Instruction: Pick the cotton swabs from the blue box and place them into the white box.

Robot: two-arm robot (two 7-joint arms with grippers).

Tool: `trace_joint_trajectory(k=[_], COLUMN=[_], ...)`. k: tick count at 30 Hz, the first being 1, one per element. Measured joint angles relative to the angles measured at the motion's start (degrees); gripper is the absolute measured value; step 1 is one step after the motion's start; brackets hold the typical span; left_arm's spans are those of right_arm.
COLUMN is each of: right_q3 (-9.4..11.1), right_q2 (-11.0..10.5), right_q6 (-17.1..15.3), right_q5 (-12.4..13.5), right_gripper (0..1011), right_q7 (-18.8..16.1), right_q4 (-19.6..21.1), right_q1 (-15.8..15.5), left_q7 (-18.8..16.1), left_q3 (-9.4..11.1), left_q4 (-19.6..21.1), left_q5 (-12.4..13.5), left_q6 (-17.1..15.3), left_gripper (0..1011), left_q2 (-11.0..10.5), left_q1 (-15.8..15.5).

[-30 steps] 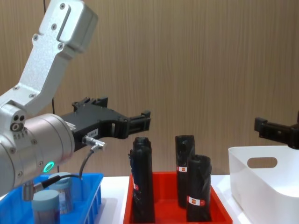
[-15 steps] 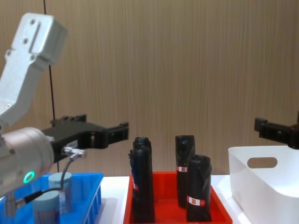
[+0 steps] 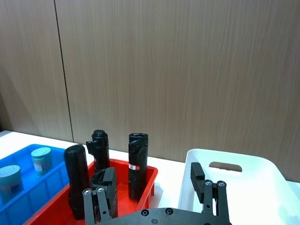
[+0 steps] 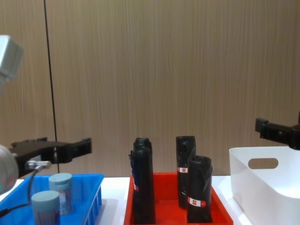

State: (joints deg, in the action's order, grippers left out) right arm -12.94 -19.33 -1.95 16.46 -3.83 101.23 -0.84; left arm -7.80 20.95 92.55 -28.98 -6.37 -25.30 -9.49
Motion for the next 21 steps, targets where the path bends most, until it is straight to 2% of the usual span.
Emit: trace_joint_trajectory(k=[10, 21], right_q3=[0.0, 0.0], right_q2=[0.0, 0.0], right_q6=[0.0, 0.0], right_q5=[0.0, 0.0], right_gripper=[1002, 1001], right_q7=[0.0, 0.0], right_q4=[0.0, 0.0], right_q1=[0.0, 0.0], left_q7=[-2.8, -2.8], left_q3=[-1.7, -3.0], left_q4=[0.0, -1.6], left_q5=[-3.0, -4.3], left_q6=[-4.3, -9.3], left_gripper=[1004, 1004], left_q2=[-1.4, -2.3], left_q1=[0.9, 0.3])
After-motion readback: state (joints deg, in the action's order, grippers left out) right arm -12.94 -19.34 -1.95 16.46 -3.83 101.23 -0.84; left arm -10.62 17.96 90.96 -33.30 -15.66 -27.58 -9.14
